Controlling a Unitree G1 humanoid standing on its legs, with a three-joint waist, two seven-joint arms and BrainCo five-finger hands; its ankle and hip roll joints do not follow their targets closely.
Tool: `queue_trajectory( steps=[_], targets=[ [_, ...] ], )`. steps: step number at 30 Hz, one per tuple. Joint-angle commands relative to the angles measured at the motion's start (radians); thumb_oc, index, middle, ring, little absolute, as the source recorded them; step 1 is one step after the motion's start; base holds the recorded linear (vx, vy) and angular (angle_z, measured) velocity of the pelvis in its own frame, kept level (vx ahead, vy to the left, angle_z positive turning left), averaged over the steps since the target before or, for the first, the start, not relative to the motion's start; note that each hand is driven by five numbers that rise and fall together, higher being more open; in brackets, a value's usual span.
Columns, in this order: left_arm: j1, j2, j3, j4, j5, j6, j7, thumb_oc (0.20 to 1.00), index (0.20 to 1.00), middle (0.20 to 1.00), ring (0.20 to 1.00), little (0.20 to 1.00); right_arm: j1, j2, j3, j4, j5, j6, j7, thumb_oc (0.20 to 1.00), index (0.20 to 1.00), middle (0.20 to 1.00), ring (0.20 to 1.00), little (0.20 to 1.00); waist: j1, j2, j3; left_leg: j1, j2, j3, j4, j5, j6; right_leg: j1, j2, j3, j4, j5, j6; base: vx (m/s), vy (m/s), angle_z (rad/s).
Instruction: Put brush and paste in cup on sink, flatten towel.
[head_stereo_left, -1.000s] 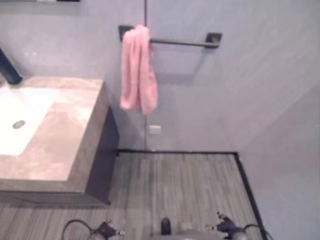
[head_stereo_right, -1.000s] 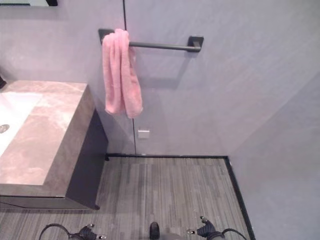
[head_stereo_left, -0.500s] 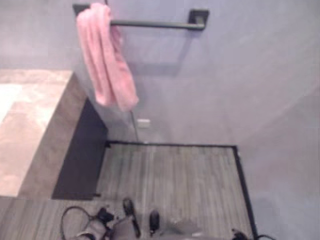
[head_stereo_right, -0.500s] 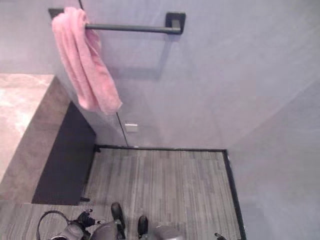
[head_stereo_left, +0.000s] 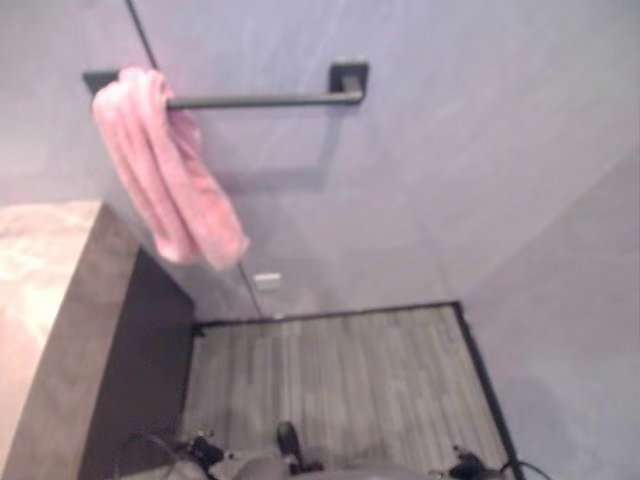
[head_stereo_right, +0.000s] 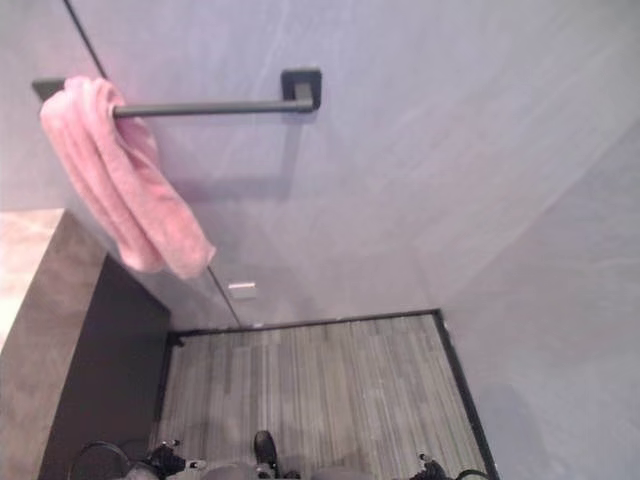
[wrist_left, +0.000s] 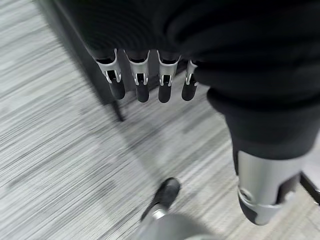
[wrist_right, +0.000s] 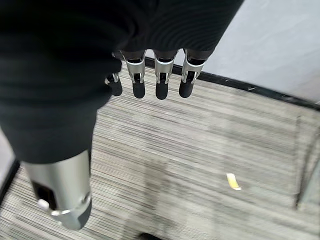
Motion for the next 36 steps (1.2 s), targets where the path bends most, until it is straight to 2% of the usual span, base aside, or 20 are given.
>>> queue_trajectory(
  steps=[1, 3, 4, 5, 6, 7, 11, 15, 16, 17, 19, 21, 27, 28, 29, 30, 31, 33, 34, 36],
  targets=[
    [-0.015, 0.016, -0.023, -0.023, 0.021, -0.009, 0.004, 1.0, 1.0, 1.0, 1.0, 1.0, 0.003, -0.021, 0.018, -0.004, 0.014, -0.003, 0.0, 1.0, 1.0, 1.0, 1.0, 1.0, 0.008, -0.002, -0.044, 0.006, -0.006, 0.031, 0.053, -0.1, -0.097, 0.004, -0.208, 0.062, 0.031, 0.038, 0.126, 0.13, 0.3, 0.07],
    [-0.026, 0.023, -0.029, -0.014, 0.031, -0.004, 0.002, 1.0, 1.0, 1.0, 1.0, 1.0, -0.012, -0.009, 0.025, -0.01, 0.012, -0.002, 0.003, 1.0, 1.0, 1.0, 1.0, 1.0, 0.002, -0.002, -0.027, 0.045, -0.02, 0.04, 0.027, -0.112, -0.075, -0.069, -0.217, 0.075, 0.179, 0.085, 0.133, 0.11, 0.323, 0.14],
    [-0.026, 0.023, -0.029, -0.014, 0.031, -0.004, 0.002, 1.0, 1.0, 1.0, 1.0, 1.0, -0.012, -0.009, 0.025, -0.01, 0.012, -0.002, 0.003, 1.0, 1.0, 1.0, 1.0, 1.0, 0.003, -0.003, -0.027, 0.045, -0.021, 0.041, 0.026, -0.111, -0.074, -0.072, -0.217, 0.077, 0.184, 0.083, 0.133, 0.03, 0.208, 0.31],
    [-0.031, 0.028, -0.035, -0.012, 0.038, 0.001, 0.0, 1.0, 1.0, 1.0, 1.0, 1.0, -0.022, -0.003, 0.032, -0.025, 0.011, -0.003, 0.003, 1.0, 1.0, 1.0, 1.0, 1.0, -0.003, -0.004, -0.008, 0.063, -0.024, 0.048, 0.017, -0.117, -0.068, -0.107, -0.221, 0.062, 0.247, 0.098, 0.132, 0.05, 0.174, 0.22],
    [-0.03, 0.027, -0.036, -0.009, 0.04, 0.002, -0.005, 1.0, 1.0, 1.0, 1.0, 1.0, -0.023, -0.002, 0.036, -0.027, 0.011, -0.003, 0.005, 1.0, 1.0, 1.0, 1.0, 1.0, -0.009, -0.004, -0.007, 0.067, -0.026, 0.046, 0.017, -0.12, -0.068, -0.111, -0.208, 0.074, 0.251, 0.093, 0.14, 0.08, 0.218, 0.06],
    [-0.03, 0.028, -0.041, -0.012, 0.045, 0.001, -0.01, 1.0, 1.0, 1.0, 1.0, 1.0, -0.021, 0.001, 0.045, -0.035, 0.01, -0.007, 0.007, 1.0, 1.0, 1.0, 1.0, 1.0, -0.013, -0.004, -0.005, 0.075, -0.024, 0.047, 0.01, -0.117, -0.069, -0.13, -0.181, 0.102, 0.248, 0.066, 0.132, 0.08, 0.126, -0.12],
    [-0.038, 0.025, -0.055, -0.005, 0.06, 0.0, -0.014, 1.0, 1.0, 1.0, 1.0, 1.0, -0.009, 0.003, 0.058, -0.023, -0.002, -0.005, 0.007, 1.0, 1.0, 1.0, 1.0, 1.0, -0.01, 0.003, 0.001, 0.101, -0.009, 0.058, -0.02, -0.11, -0.075, -0.161, -0.122, 0.129, 0.125, -0.022, 0.109, 0.05, 0.095, -0.11],
    [-0.046, 0.019, -0.06, 0.0, 0.066, 0.0, -0.014, 1.0, 1.0, 1.0, 1.0, 1.0, -0.005, 0.004, 0.06, -0.015, -0.006, -0.004, 0.006, 1.0, 1.0, 1.0, 1.0, 1.0, -0.004, 0.0, 0.01, 0.124, -0.002, 0.08, -0.03, -0.112, -0.078, -0.184, -0.092, 0.139, 0.036, 0.005, 0.112, 0.02, -0.013, -0.2],
    [-0.046, 0.017, -0.067, -0.004, 0.072, 0.001, -0.018, 1.0, 1.0, 1.0, 1.0, 1.0, 0.0, 0.004, 0.061, -0.014, -0.011, -0.003, 0.005, 1.0, 1.0, 1.0, 1.0, 1.0, -0.005, -0.008, 0.01, 0.135, -0.001, 0.087, -0.025, -0.115, -0.082, -0.191, -0.087, 0.105, 0.013, 0.026, 0.116, 0.08, -0.106, -0.21],
    [-0.048, 0.01, -0.073, -0.011, 0.075, 0.0, -0.022, 1.0, 1.0, 1.0, 1.0, 1.0, 0.007, 0.002, 0.06, -0.008, -0.016, -0.001, 0.007, 1.0, 1.0, 1.0, 1.0, 1.0, -0.016, -0.011, 0.01, 0.142, -0.002, 0.077, -0.013, -0.123, -0.085, -0.196, -0.077, 0.106, 0.029, 0.026, 0.118, 0.1, -0.136, -0.18],
    [-0.048, 0.011, -0.073, -0.012, 0.076, -0.001, -0.022, 1.0, 1.0, 1.0, 1.0, 1.0, 0.012, 0.001, 0.061, -0.008, -0.016, -0.002, 0.009, 1.0, 1.0, 1.0, 1.0, 1.0, -0.018, -0.013, 0.01, 0.148, -0.003, 0.076, -0.012, -0.125, -0.087, -0.177, -0.076, 0.107, 0.007, 0.028, 0.116, 0.07, -0.089, -0.04],
    [-0.044, 0.007, -0.06, -0.007, 0.07, 0.0, -0.021, 1.0, 1.0, 1.0, 1.0, 1.0, 0.015, 0.001, 0.064, 0.0, -0.017, -0.002, 0.01, 1.0, 1.0, 1.0, 1.0, 1.0, -0.01, -0.014, -0.011, 0.158, 0.0, 0.082, -0.015, -0.126, -0.102, -0.102, -0.069, 0.11, -0.098, 0.032, 0.095, 0.12, -0.178, 0.26],
    [-0.049, 0.008, -0.066, -0.019, 0.069, -0.007, -0.02, 1.0, 1.0, 1.0, 1.0, 1.0, 0.002, -0.015, 0.067, -0.012, -0.006, -0.007, 0.002, 1.0, 1.0, 1.0, 1.0, 1.0, -0.005, -0.007, -0.02, 0.15, 0.01, 0.062, 0.01, -0.128, -0.125, -0.061, -0.063, 0.123, -0.15, 0.032, 0.069, 0.04, -0.162, 0.09],
    [-0.048, 0.011, -0.07, -0.022, 0.072, -0.007, -0.018, 1.0, 1.0, 1.0, 1.0, 1.0, 0.0, -0.021, 0.065, -0.024, 0.0, -0.012, 0.002, 1.0, 1.0, 1.0, 1.0, 1.0, -0.005, -0.007, -0.02, 0.143, 0.012, 0.061, 0.03, -0.133, -0.129, -0.056, -0.064, 0.123, -0.153, 0.03, 0.064, -0.03, -0.188, 0.14],
    [-0.055, 0.015, -0.076, -0.03, 0.071, -0.01, -0.016, 1.0, 1.0, 1.0, 1.0, 1.0, -0.014, -0.039, 0.058, -0.035, 0.011, -0.014, -0.003, 1.0, 1.0, 1.0, 1.0, 1.0, -0.001, -0.01, -0.004, 0.093, 0.022, 0.05, 0.142, -0.154, -0.145, -0.049, -0.07, 0.123, -0.157, 0.028, 0.051, -0.04, -0.19, 0.15],
    [-0.055, 0.015, -0.076, -0.03, 0.071, -0.01, -0.016, 1.0, 1.0, 1.0, 1.0, 1.0, -0.015, -0.04, 0.058, -0.035, 0.012, -0.014, -0.002, 1.0, 1.0, 1.0, 1.0, 1.0, -0.002, -0.009, -0.004, 0.087, 0.024, 0.049, 0.151, -0.158, -0.145, -0.05, -0.069, 0.121, -0.157, 0.028, 0.05, -0.09, -0.243, 0.15],
    [-0.065, 0.021, -0.08, -0.039, 0.067, -0.012, -0.013, 1.0, 1.0, 1.0, 1.0, 1.0, -0.027, -0.053, 0.056, -0.038, 0.02, -0.018, -0.007, 1.0, 1.0, 1.0, 1.0, 1.0, 0.006, -0.011, 0.013, 0.045, 0.034, 0.024, 0.235, -0.158, -0.161, -0.048, -0.071, 0.115, -0.158, 0.029, 0.04, -0.08, -0.161, 0.11],
    [-0.07, 0.024, -0.081, -0.042, 0.063, -0.014, -0.012, 1.0, 1.0, 1.0, 1.0, 1.0, -0.031, -0.059, 0.057, -0.035, 0.017, -0.018, -0.01, 1.0, 1.0, 1.0, 1.0, 1.0, 0.01, -0.011, 0.022, 0.03, 0.035, 0.003, 0.255, -0.154, -0.168, -0.046, -0.069, 0.112, -0.161, 0.03, 0.034, -0.07, -0.137, 0.09],
    [-0.074, 0.026, -0.087, -0.041, 0.067, -0.014, -0.012, 1.0, 1.0, 1.0, 1.0, 1.0, -0.029, -0.066, 0.048, -0.019, 0.014, -0.013, -0.019, 1.0, 1.0, 1.0, 1.0, 1.0, -0.003, -0.019, 0.014, 0.037, 0.077, 0.073, 0.215, -0.141, -0.173, -0.04, -0.086, 0.089, -0.181, 0.03, 0.031, -0.03, -0.069, 0.09],
    [-0.073, 0.028, -0.087, -0.041, 0.067, -0.014, -0.009, 1.0, 1.0, 1.0, 1.0, 1.0, -0.027, -0.068, 0.044, -0.011, 0.018, -0.011, -0.021, 1.0, 1.0, 1.0, 1.0, 1.0, 0.003, -0.024, 0.01, 0.039, 0.089, 0.076, 0.182, -0.12, -0.177, -0.039, -0.094, 0.084, -0.186, 0.033, 0.028, -0.03, -0.064, 0.47]
  ],
)
